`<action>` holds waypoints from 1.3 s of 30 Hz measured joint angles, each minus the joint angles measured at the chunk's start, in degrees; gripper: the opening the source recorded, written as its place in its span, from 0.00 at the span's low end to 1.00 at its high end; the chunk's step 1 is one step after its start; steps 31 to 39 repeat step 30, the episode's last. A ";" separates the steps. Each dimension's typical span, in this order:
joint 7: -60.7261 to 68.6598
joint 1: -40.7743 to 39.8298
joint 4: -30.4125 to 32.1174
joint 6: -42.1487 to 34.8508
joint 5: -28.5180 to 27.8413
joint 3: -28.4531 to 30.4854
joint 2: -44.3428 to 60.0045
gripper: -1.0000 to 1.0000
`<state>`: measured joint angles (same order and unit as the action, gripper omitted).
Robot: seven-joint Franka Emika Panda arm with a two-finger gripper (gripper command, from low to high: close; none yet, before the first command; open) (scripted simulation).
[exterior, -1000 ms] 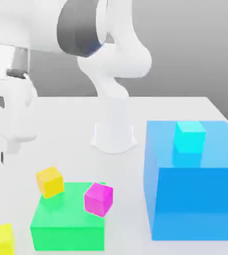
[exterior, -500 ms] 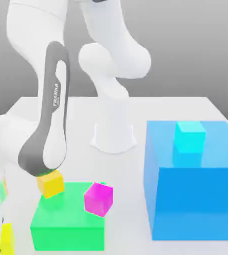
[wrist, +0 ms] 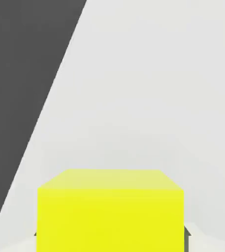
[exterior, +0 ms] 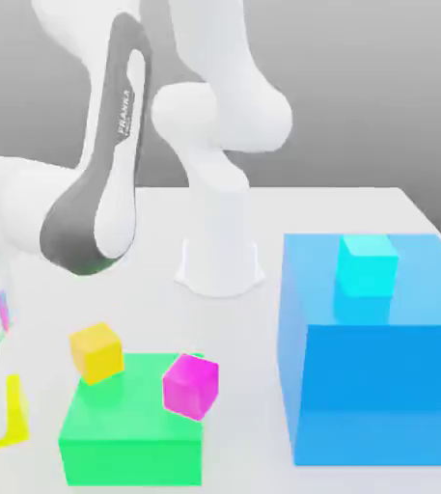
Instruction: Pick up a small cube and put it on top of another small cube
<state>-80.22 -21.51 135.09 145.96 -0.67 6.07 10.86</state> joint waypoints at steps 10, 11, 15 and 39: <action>15.95 1.43 13.28 -7.43 -2.38 -0.71 -20.81 0.00; 17.87 1.72 14.62 -8.18 -2.18 -0.65 -22.89 0.00; 23.04 2.63 18.82 -6.41 -1.27 -0.35 -25.29 0.00; 23.29 2.51 18.98 -7.22 -1.49 -0.52 -26.24 1.00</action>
